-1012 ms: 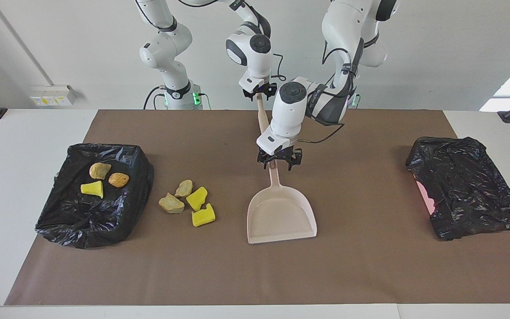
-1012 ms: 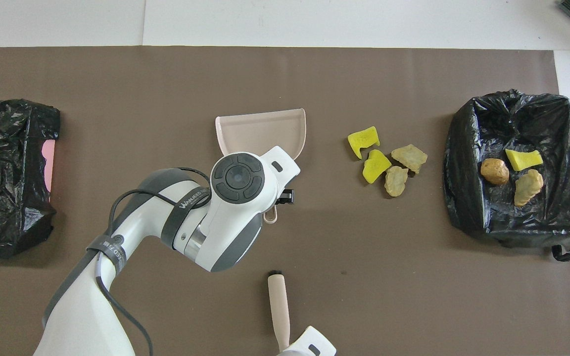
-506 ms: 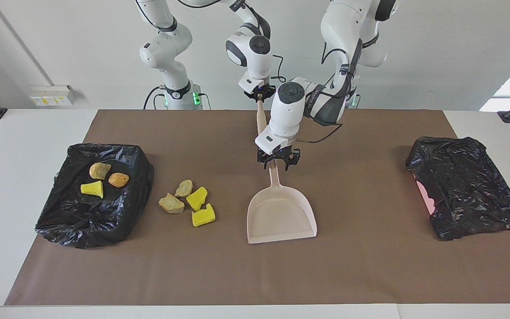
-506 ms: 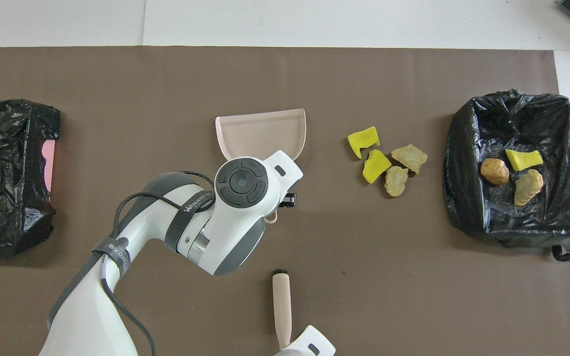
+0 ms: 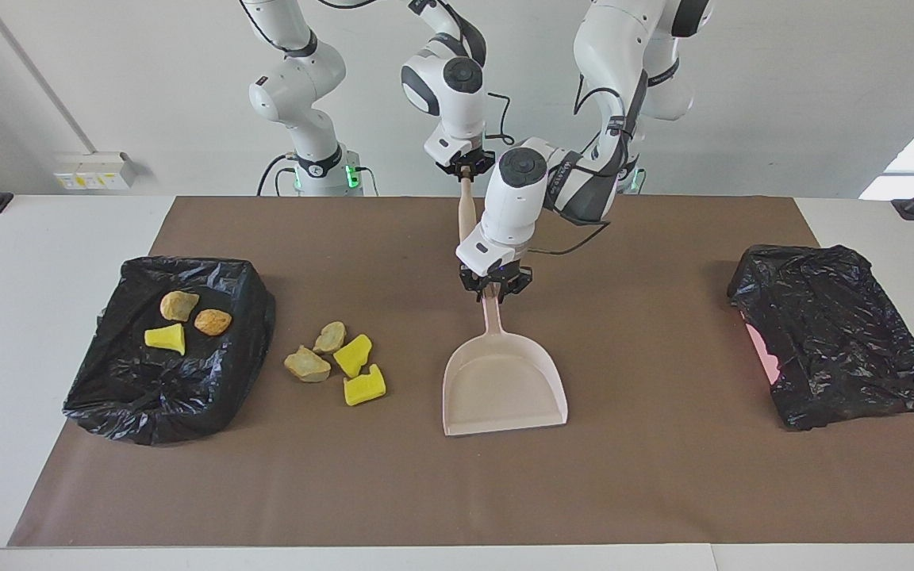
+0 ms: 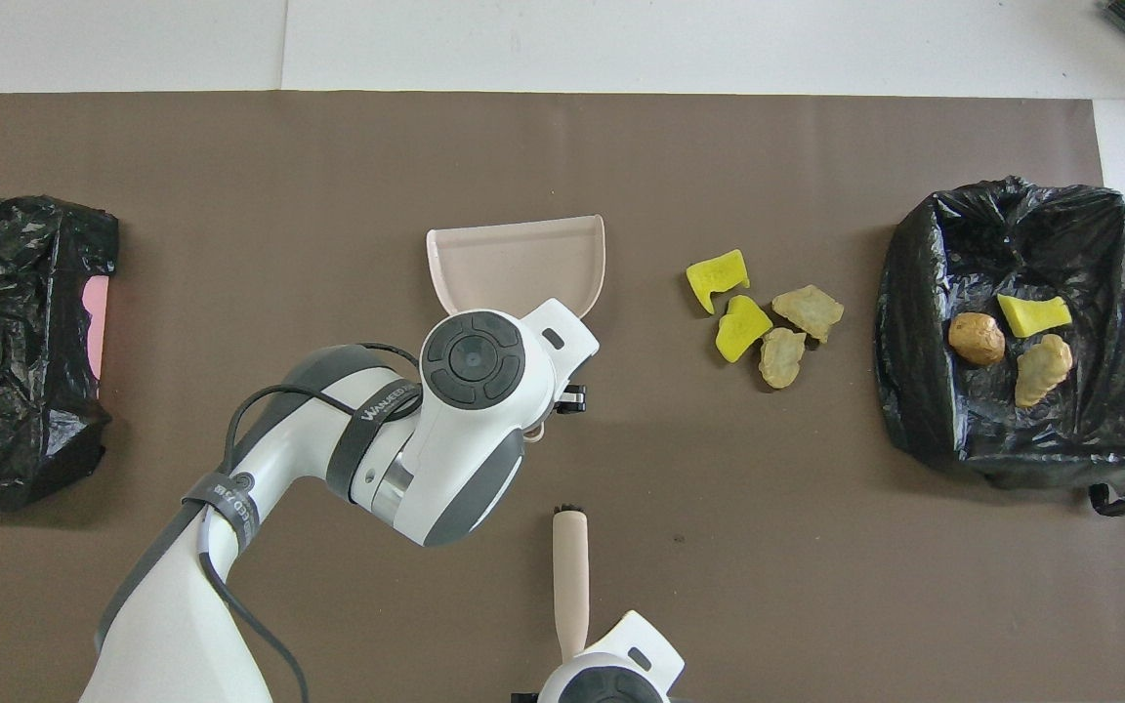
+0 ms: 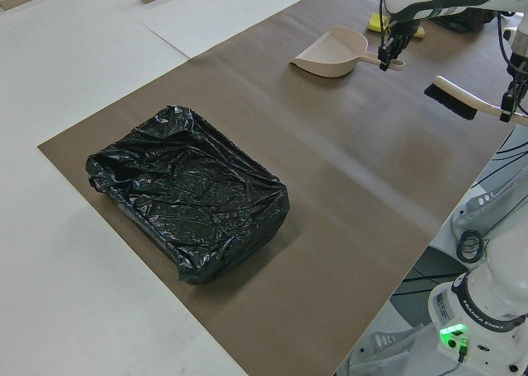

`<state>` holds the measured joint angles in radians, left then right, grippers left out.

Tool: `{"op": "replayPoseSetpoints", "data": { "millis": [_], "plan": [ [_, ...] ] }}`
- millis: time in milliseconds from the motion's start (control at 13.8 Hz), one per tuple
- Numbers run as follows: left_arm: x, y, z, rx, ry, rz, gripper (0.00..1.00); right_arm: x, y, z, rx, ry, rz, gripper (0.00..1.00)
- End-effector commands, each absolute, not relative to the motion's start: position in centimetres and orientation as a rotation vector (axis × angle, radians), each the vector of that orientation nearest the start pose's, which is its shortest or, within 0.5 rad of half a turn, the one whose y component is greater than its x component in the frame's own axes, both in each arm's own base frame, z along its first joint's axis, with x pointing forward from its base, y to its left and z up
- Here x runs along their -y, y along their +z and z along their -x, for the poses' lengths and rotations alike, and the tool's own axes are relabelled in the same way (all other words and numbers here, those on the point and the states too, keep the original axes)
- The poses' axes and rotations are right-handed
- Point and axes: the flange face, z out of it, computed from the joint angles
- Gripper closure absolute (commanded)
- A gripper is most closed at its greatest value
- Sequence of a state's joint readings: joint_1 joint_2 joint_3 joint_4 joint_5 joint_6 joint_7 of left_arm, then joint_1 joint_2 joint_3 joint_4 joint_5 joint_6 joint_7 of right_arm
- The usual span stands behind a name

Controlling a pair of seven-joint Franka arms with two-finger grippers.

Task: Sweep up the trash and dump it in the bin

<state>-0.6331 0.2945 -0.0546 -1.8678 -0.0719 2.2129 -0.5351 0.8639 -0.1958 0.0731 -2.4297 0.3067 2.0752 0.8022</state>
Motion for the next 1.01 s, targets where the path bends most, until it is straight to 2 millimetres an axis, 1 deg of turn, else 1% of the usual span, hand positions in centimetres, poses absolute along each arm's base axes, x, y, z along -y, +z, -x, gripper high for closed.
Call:
{"op": "replayPoseSetpoints", "data": {
  "millis": [0,145,217,289,434,578,651,723,795,940],
  "plan": [
    [39.5,36.9,-47.8,-0.176,-0.003,3.234,0.99,-34.1,39.1,-26.8,-0.056,0.394,3.089,1.0],
    [38.8,37.5,-48.4,-0.173,-0.018,3.235,1.0,-32.1,40.0,-28.5,-0.047,0.365,3.111,1.0],
    [38.3,38.4,-48.6,-0.201,-0.02,3.231,1.0,-31.1,40.3,-29.2,-0.047,0.356,3.126,1.0],
    [37.5,39.3,-48.7,-0.268,-0.008,3.219,1.0,-29.9,40.5,-30.0,-0.055,0.352,3.143,1.0],
    [35.1,40.5,-49.3,-0.533,0.034,3.166,1.0,-27.8,41.2,-32.3,-0.068,0.335,3.189,1.0],
    [32.0,41.6,-50.3,-0.822,0.072,3.096,1.0,-25.5,41.0,-34.6,-0.049,0.315,3.247,1.0],
    [31.5,41.7,-50.2,-0.963,0.1,3.05,1.0,-24.0,40.6,-35.9,-0.029,0.32,3.26,1.0],
    [31.0,41.9,-50.5,-1.059,0.102,3.017,1.0,-22.4,40.3,-37.5,-0.018,0.31,3.266,1.0],
    [29.7,41.7,-51.4,-1.12,0.091,2.999,1.0,-21.0,40.2,-39.1,-0.007,0.306,3.274,1.0],
    [28.8,41.6,-52.0,-1.346,0.081,2.905,1.0,-18.0,40.1,-42.7,0.023,0.302,3.28,1.0]
  ]
}}
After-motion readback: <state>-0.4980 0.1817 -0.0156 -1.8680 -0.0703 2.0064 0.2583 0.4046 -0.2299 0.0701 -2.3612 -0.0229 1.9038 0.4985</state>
